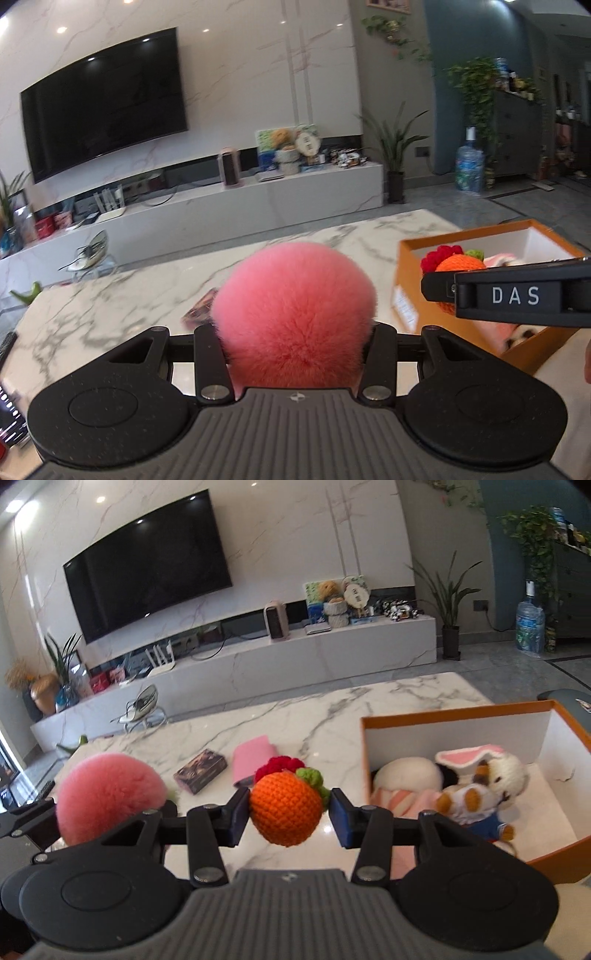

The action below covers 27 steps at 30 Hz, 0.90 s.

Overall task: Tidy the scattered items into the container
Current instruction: 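Lift the pompom and crocheted fruit and carry them over the box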

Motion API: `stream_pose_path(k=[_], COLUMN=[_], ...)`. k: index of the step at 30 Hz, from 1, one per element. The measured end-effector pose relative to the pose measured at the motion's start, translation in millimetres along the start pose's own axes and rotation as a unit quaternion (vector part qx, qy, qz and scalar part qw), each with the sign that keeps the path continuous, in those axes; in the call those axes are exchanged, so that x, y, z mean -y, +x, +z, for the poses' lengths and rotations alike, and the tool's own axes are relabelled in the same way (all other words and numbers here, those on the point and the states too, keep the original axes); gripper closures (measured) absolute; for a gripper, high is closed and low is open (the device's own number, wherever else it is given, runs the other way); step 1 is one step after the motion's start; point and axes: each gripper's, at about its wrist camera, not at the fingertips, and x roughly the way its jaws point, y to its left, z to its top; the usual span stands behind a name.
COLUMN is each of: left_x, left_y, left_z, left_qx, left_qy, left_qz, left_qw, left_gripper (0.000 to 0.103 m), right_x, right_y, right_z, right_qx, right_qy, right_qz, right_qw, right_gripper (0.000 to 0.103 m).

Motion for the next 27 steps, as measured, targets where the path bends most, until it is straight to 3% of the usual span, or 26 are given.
stream_pose_path(k=[8, 14, 20, 27], left_x=[46, 83, 119, 156], left_y=[17, 32, 49, 71], left_z=[27, 37, 44, 43], left_qx=[0.011, 0.006, -0.001, -0.021], left_qy=[0.016, 0.039, 0.06, 0.082], left_qz=[-0.063, -0.108, -0.149, -0.188], left_qw=[0.9978, 0.9934, 0.987, 0.9785], left_gripper=[0.052, 0.052, 0.052, 0.052], right_x=[55, 105, 152, 184], right_y=[-24, -32, -24, -7], right_z=[19, 27, 31, 26], right_qx=[0.028, 0.023, -0.006, -0.056], right_qy=[0.026, 0.048, 0.07, 0.091], right_qz=[-0.052, -0.105, -0.144, -0.146], right_qw=[0.998, 0.993, 0.987, 0.983], right_gripper=[0.054, 0.054, 0.054, 0.054])
